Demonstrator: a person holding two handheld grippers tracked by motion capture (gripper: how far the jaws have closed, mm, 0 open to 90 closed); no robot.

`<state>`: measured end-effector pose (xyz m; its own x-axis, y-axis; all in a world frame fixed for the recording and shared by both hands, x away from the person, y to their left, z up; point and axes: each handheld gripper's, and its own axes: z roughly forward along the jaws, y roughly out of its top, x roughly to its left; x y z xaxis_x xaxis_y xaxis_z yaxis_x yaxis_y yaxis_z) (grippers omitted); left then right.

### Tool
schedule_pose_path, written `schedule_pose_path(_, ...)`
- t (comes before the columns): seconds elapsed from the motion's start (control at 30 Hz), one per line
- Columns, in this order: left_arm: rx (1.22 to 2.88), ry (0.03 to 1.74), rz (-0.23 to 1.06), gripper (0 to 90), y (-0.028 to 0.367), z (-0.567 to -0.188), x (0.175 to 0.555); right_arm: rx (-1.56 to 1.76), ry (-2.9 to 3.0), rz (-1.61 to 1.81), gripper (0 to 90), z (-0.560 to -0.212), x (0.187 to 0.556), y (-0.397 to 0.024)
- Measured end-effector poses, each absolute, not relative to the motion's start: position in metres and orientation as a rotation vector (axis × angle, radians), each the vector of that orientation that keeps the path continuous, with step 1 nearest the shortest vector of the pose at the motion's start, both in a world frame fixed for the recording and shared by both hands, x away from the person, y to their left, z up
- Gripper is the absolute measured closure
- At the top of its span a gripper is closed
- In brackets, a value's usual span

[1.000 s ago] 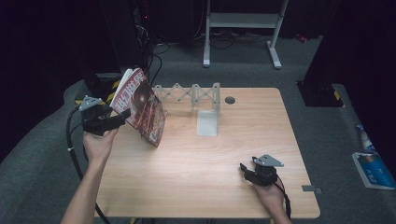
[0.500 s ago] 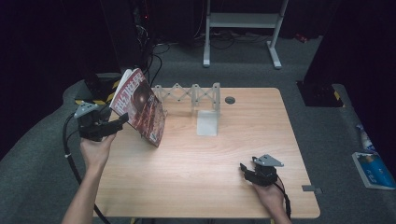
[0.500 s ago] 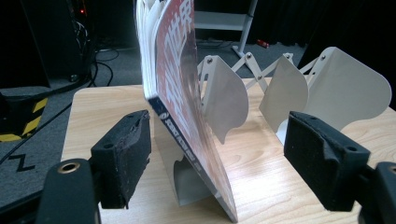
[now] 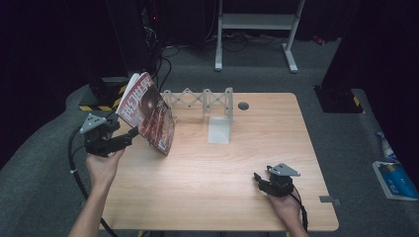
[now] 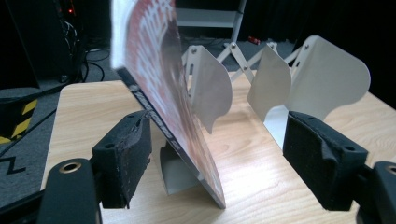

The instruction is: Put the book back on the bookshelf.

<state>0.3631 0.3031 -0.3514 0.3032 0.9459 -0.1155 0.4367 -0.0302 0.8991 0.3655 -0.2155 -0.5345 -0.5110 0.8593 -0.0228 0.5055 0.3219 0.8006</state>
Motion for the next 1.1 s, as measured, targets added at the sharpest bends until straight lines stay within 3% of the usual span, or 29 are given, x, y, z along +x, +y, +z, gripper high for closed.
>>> schedule_pose_path(1.1, 1.673, 1.179, 0.573, 25.8, 0.266, -0.362, 0.356, 1.204, 2.145, 1.057, 38.3, -0.535, 0.365, -0.216)
